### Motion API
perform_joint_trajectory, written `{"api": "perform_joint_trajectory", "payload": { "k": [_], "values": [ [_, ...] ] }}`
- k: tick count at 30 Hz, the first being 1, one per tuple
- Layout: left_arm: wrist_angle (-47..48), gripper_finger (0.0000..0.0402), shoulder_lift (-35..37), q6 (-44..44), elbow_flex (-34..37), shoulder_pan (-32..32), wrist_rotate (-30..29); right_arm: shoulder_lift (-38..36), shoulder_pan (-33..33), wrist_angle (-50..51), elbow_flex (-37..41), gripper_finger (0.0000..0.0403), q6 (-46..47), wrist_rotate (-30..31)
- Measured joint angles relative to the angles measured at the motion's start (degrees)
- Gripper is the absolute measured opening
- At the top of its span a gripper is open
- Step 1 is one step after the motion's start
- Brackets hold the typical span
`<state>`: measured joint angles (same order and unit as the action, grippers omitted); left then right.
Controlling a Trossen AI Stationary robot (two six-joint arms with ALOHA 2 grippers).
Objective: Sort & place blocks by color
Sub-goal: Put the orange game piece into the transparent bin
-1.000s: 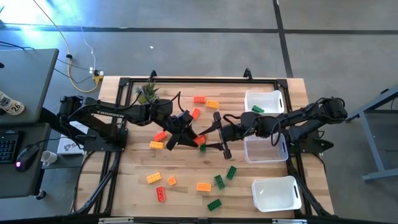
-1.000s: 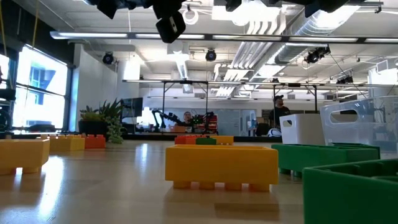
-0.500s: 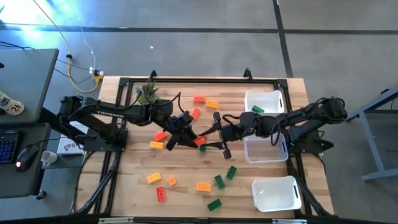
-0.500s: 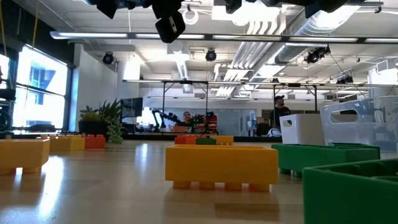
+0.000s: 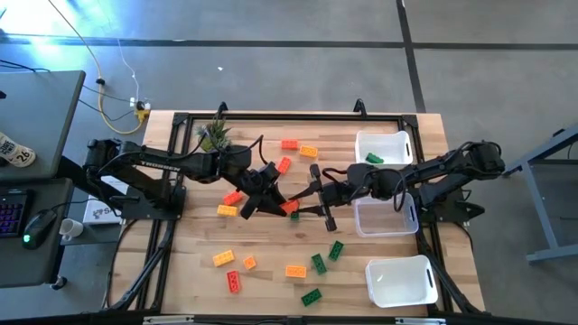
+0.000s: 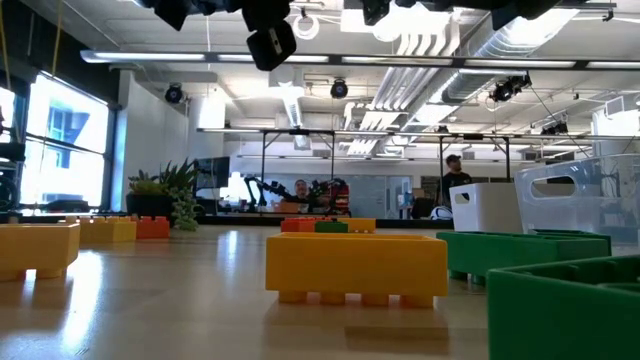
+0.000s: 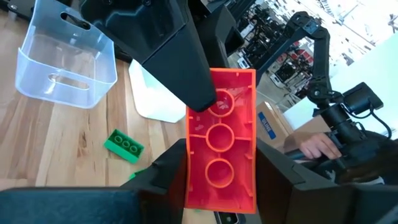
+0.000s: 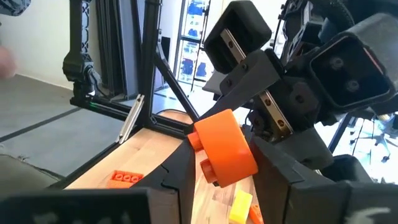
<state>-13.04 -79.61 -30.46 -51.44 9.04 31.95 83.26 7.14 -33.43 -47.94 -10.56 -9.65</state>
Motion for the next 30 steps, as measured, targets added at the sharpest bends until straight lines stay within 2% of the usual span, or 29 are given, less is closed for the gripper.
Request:
{"api": "perform_joint_trajectory", "payload": {
  "k": [9,14,19,30],
  "values": [
    [0.03,0.0161,0.00,1.09,0.00,0.02,-0.90,0.00,0.02,1.31,0.00,0.0094,5.79,2.30],
    [-0.61,0.0178,0.00,1.92,0.00,0.13,-3.42,0.11,0.04,2.50,0.00,0.0095,9.01,3.70],
    [-0.09,0.0191,0.00,5.69,-0.02,-0.45,-5.41,0.04,0.04,4.08,0.02,0.0094,9.53,4.57],
    [2.15,0.0205,0.00,5.74,-0.03,1.95,-4.54,-0.13,-0.03,5.99,0.02,0.0088,8.24,6.47]
  ]
}}
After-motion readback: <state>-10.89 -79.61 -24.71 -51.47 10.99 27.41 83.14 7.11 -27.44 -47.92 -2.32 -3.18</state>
